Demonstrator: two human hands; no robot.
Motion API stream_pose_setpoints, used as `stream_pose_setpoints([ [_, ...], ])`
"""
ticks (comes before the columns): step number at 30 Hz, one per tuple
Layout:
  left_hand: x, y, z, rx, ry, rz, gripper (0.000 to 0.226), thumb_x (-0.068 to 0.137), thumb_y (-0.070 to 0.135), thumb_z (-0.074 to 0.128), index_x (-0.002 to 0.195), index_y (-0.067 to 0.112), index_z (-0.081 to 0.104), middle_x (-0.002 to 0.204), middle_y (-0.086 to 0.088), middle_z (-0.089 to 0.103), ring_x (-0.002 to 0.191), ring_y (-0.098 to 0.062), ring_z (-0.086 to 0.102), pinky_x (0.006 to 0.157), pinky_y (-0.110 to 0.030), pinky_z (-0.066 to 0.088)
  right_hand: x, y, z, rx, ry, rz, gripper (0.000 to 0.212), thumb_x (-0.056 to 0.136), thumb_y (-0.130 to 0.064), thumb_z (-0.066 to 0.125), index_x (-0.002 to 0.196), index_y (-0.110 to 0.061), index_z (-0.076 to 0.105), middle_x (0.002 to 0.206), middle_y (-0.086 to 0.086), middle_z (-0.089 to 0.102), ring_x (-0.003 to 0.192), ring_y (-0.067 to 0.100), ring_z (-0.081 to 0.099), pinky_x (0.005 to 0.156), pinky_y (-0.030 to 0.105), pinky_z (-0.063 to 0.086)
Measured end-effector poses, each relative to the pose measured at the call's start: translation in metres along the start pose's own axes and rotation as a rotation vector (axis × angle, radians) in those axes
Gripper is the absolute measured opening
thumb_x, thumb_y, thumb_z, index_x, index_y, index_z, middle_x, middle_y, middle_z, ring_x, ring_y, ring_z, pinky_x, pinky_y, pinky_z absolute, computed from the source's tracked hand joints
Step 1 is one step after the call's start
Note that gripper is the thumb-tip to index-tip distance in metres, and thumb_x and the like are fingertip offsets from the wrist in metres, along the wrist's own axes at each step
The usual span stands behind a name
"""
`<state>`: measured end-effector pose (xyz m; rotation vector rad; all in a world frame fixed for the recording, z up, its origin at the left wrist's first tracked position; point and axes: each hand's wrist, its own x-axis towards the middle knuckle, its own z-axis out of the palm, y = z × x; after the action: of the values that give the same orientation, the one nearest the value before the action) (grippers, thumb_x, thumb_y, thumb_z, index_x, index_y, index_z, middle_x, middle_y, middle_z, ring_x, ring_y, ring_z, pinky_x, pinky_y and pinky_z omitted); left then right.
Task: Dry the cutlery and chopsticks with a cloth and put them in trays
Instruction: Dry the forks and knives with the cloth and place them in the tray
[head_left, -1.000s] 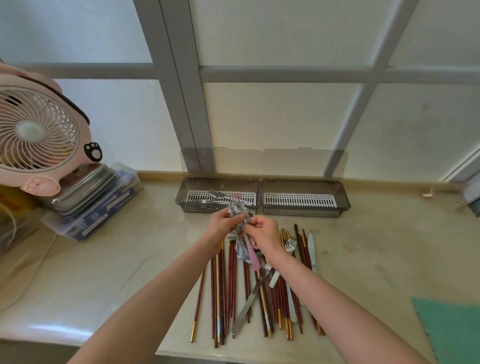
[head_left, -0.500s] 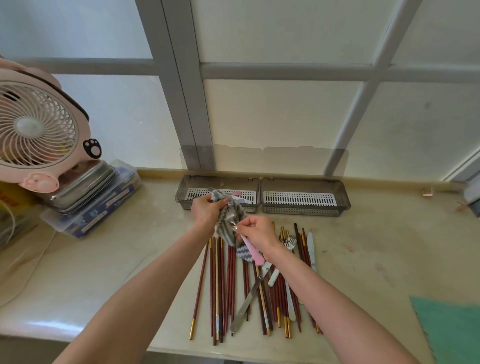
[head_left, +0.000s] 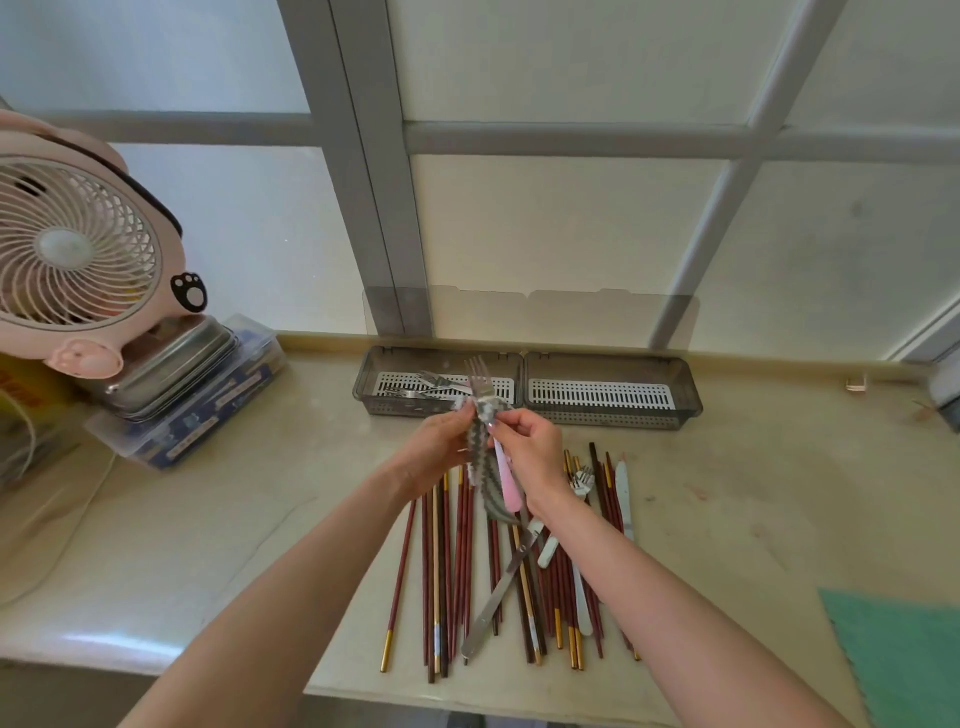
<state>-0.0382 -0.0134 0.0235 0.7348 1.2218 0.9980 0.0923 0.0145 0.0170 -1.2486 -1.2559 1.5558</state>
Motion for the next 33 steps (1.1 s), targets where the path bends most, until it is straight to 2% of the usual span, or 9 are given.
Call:
stream_pose_setpoints([
  [3,0.001,-0.004,0.003,-0.024,0.095,0.032,0.029,0.096,0.029,0.046,0.093,0.008,0.066,0.083,-0.005,0.065,0.079,-0.017,0.059,0.078,-0.029,0.046,-0.002,-0.002,0.002,-0.025,-0.061,-0.015,0.007,0.088,-0.012,0.065,0.086,-0.011,0.071,0.084,0.006,0.071,0.081,0.018,0.067,0.076,0.027,0.054],
  [7,0.005,0.002,-0.001,-0.129,0.33,0.042,0.019,0.089,0.02,0.058,0.085,0.003,0.065,0.082,-0.008,0.066,0.076,-0.019,0.059,0.073,-0.029,0.047,-0.007,0.0,-0.005,-0.058,-0.243,0.078,0.021,0.088,-0.012,0.064,0.109,-0.011,0.065,0.089,0.0,0.069,0.073,0.005,0.063,0.059,0.011,0.047],
  [10,0.008,0.014,-0.01,-0.222,0.467,0.032,0.017,0.088,0.017,0.061,0.087,0.0,0.062,0.085,-0.009,0.065,0.076,-0.02,0.061,0.069,-0.03,0.049,-0.011,0.01,-0.012,-0.071,-0.362,0.158,0.028,0.086,-0.008,0.065,0.114,-0.01,0.059,0.083,0.001,0.069,0.064,0.007,0.057,0.054,0.014,0.04],
  [13,0.01,0.021,-0.019,-0.259,0.516,0.02,0.02,0.084,0.019,0.066,0.087,0.001,0.061,0.087,-0.01,0.066,0.078,-0.022,0.062,0.07,-0.032,0.05,-0.014,0.018,-0.018,-0.022,-0.435,0.138,0.032,0.085,-0.001,0.063,0.116,-0.01,0.061,0.095,0.008,0.073,0.07,0.01,0.06,0.058,0.018,0.041],
  [19,0.006,0.019,-0.009,-0.256,0.51,0.023,0.019,0.084,0.017,0.066,0.091,0.0,0.062,0.088,-0.011,0.067,0.078,-0.022,0.064,0.067,-0.031,0.051,-0.013,0.012,-0.009,0.045,-0.278,0.092,0.025,0.084,0.005,0.062,0.101,-0.012,0.068,0.086,0.003,0.074,0.07,0.005,0.067,0.055,0.014,0.045],
  [23,0.0,0.01,0.003,-0.239,0.467,0.044,0.015,0.084,0.015,0.066,0.087,0.0,0.063,0.081,-0.01,0.067,0.069,-0.019,0.064,0.06,-0.025,0.051,-0.008,0.008,-0.003,0.027,-0.211,0.059,0.022,0.084,0.005,0.062,0.091,-0.015,0.068,0.082,0.003,0.073,0.058,0.006,0.059,0.052,0.015,0.046],
  [26,-0.002,0.006,0.006,-0.237,0.434,0.05,0.014,0.085,0.015,0.064,0.088,0.001,0.064,0.081,-0.01,0.067,0.071,-0.019,0.063,0.062,-0.027,0.051,-0.004,0.009,-0.001,0.015,-0.118,0.041,0.01,0.084,0.002,0.064,0.087,-0.007,0.063,0.08,0.007,0.069,0.051,0.005,0.055,0.048,0.016,0.045],
  [28,-0.005,0.004,0.009,-0.231,0.407,0.047,0.017,0.086,0.016,0.063,0.093,0.0,0.064,0.083,-0.01,0.068,0.072,-0.018,0.065,0.059,-0.025,0.052,-0.001,0.011,-0.001,0.008,-0.053,0.026,0.014,0.082,-0.004,0.069,0.086,-0.004,0.055,0.08,0.008,0.064,0.05,0.006,0.052,0.046,0.016,0.043],
  [33,-0.012,-0.001,0.015,-0.086,0.36,0.077,0.02,0.085,0.016,0.064,0.1,0.001,0.065,0.086,-0.008,0.069,0.074,-0.014,0.067,0.055,-0.019,0.052,0.004,0.013,0.004,-0.086,0.095,-0.02,0.026,0.079,-0.01,0.073,0.093,-0.009,0.051,0.088,0.005,0.057,0.077,0.015,0.055,0.067,0.023,0.047],
])
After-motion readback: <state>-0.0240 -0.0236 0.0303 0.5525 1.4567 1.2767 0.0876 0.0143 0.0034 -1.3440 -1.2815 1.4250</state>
